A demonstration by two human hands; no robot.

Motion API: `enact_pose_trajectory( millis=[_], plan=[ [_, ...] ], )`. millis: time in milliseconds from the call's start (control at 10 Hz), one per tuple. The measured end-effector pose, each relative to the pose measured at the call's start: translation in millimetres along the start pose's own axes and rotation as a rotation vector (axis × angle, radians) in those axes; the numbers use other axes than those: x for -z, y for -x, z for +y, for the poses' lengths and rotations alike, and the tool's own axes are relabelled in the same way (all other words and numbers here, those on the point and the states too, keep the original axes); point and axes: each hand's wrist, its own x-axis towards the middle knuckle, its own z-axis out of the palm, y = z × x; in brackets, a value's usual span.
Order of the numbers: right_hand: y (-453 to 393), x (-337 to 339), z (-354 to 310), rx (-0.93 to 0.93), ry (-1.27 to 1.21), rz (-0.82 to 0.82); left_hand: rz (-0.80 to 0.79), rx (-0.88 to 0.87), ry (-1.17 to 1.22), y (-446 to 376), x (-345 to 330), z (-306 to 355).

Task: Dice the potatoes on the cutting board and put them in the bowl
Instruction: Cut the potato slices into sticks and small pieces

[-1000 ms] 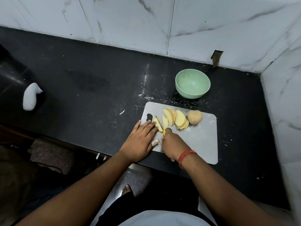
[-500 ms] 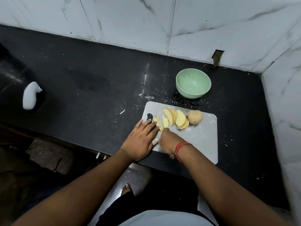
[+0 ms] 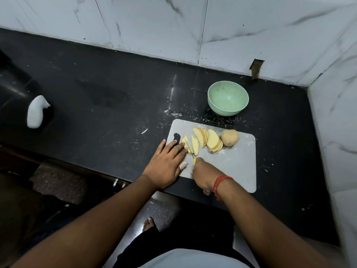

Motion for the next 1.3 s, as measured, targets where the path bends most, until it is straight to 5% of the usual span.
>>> enact_pose_trajectory(
  millis=[300,400,500,600,800,900,1000,1100,1300],
  plan=[
    [6.3,-6.9,-0.9,0.029,0.054,0.066,0.01,0.003,-0.008,1.0,0.6,2.2],
    [8.3,-8.1,-2.4,-0.159,-0.153,0.247,0.005,0.003,-0.02,0.8,0.4,2.4],
    [2.7,-25.7,5.1,-0.052,-0.436,0.197,0.009,0.003,-0.034,1.0,0.4,3.0],
    [2.5,-30.7,9.0,-0.145,-0.72,0.235,0.009,0.004,-0.037,1.4,0.8,3.3],
    [8.5,-38.1,4.7,-0.266,-0.848,0.305,0.003,0.009,-0.038,1.7,1.0,4.0],
    [-0.6,-52.6,5.8,-0.238,-0.807,0.516,0.002,0.014,-0.034,1.9,1.3,4.5],
    [8.6,-73.2,9.7,-0.197,-0.545,0.069,0.0,0.016,-0.024,3.0,0.1,4.5],
    [35.3,-63.6,7.2,-0.182,-0.902,0.159,0.003,0.012,-0.013,3.7,-0.9,4.1],
    [36.7,-54.5,10.5,-0.217,-0.997,0.324,0.009,0.023,0.008,5.0,2.0,5.2]
  ],
)
